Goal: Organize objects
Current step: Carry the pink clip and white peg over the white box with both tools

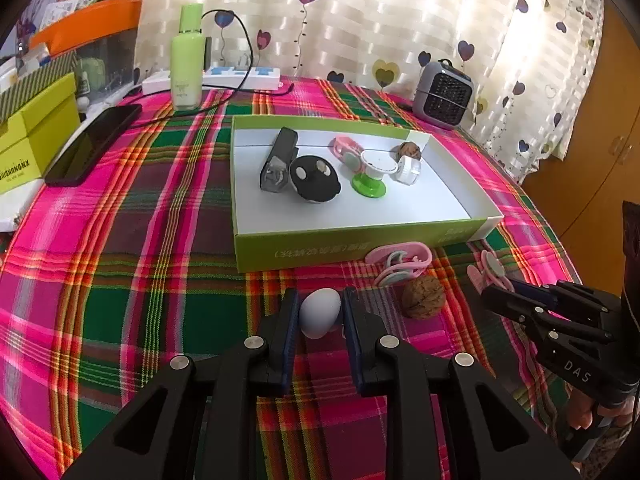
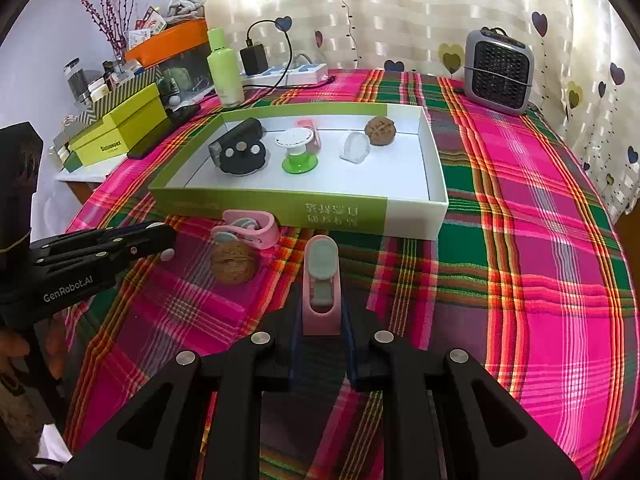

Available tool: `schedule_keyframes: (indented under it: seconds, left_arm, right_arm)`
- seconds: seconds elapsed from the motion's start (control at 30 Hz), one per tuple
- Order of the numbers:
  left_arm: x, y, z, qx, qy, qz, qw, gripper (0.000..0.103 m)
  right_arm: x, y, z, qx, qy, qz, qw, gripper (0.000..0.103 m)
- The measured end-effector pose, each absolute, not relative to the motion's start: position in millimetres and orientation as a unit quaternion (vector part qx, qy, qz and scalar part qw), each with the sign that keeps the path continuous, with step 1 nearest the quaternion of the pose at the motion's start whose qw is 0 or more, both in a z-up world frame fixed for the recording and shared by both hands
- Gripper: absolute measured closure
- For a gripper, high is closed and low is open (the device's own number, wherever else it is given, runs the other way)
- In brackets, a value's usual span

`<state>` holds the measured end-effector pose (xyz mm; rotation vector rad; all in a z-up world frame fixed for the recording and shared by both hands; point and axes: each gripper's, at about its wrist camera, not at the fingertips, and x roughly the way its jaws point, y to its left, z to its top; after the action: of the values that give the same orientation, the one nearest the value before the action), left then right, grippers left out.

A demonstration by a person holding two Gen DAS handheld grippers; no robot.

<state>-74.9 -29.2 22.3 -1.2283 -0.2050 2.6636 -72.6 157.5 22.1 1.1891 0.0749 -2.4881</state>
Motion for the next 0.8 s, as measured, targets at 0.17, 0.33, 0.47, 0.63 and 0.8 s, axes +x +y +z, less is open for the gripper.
schedule_keyframes:
  seconds: [0.17,0.33,0.47,0.63,0.8]
  left_arm:
    - [-70.3,-28.6,28.4,-0.411,-0.068,0.904,0.098,0.083]
    - [-69.0,-27.7,37.3,-0.402,-0.066,0.908,0.099,0.083]
    - [-71.6,-29.0,42.5,-0.398,-0.069,0.909,0.099,0.083]
    - [-77.3,-30.4,47.3,-0.395,-0.074,0.910,0.100,0.083]
    - [-83.4,-31.2,50.0,-0.393,-0.071,0.911,0.098,0.083]
  right_arm:
    - [-70.7,157.0,29.6,0.416,0.022,-0.888,0.196,0.085]
    - [-70.9,154.8,36.6,0.410,0.022,-0.889,0.202,0.085]
    - [-72.4,151.8,42.7,0.405,0.023,-0.890,0.207,0.085]
    - [-77.5,147.2,48.2,0.400,0.022,-0.891,0.212,0.085]
    - [-84.6,142.1,50.5,0.399,0.021,-0.890,0.219,0.085]
